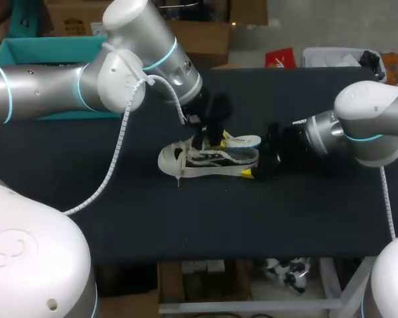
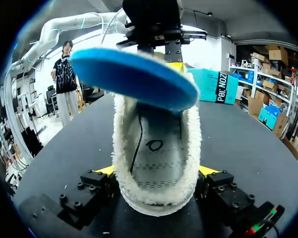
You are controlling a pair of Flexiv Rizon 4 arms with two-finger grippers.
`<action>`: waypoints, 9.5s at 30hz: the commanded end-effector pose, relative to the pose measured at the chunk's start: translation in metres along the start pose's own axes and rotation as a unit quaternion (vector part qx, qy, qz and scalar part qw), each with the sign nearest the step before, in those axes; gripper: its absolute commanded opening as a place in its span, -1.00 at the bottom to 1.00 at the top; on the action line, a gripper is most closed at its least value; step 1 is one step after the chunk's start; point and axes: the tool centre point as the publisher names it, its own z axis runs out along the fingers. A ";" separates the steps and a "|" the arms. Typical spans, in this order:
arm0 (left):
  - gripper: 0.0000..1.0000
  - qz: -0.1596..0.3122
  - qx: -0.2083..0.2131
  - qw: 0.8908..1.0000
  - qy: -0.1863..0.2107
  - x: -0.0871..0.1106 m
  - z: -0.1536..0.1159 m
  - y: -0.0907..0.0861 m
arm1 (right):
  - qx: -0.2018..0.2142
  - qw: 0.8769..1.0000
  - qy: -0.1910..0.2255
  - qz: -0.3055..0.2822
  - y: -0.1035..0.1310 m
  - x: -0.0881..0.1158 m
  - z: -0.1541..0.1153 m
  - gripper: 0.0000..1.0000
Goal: Open the shoe tongue, take the insole out of the shoe, put the insole back into the shoe, and pack the shoe into the shoebox
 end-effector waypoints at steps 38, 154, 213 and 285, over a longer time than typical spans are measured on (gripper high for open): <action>0.00 -0.024 -0.037 0.989 -0.140 0.016 0.017 -0.046 | -0.001 1.000 0.000 -0.001 -0.004 0.001 0.003 -1.00; -1.00 -0.029 0.339 0.938 -0.064 0.029 -0.268 -0.059 | 0.308 0.939 0.104 -0.115 0.124 -0.079 -0.094 1.00; -1.00 -0.162 0.378 0.902 -0.130 0.079 -0.286 0.097 | 0.480 0.869 0.075 -0.099 0.111 -0.028 0.030 -0.11; -1.00 0.056 0.485 0.865 0.111 -0.090 -0.258 0.049 | 0.286 0.781 -0.208 0.514 0.141 0.039 0.023 -1.00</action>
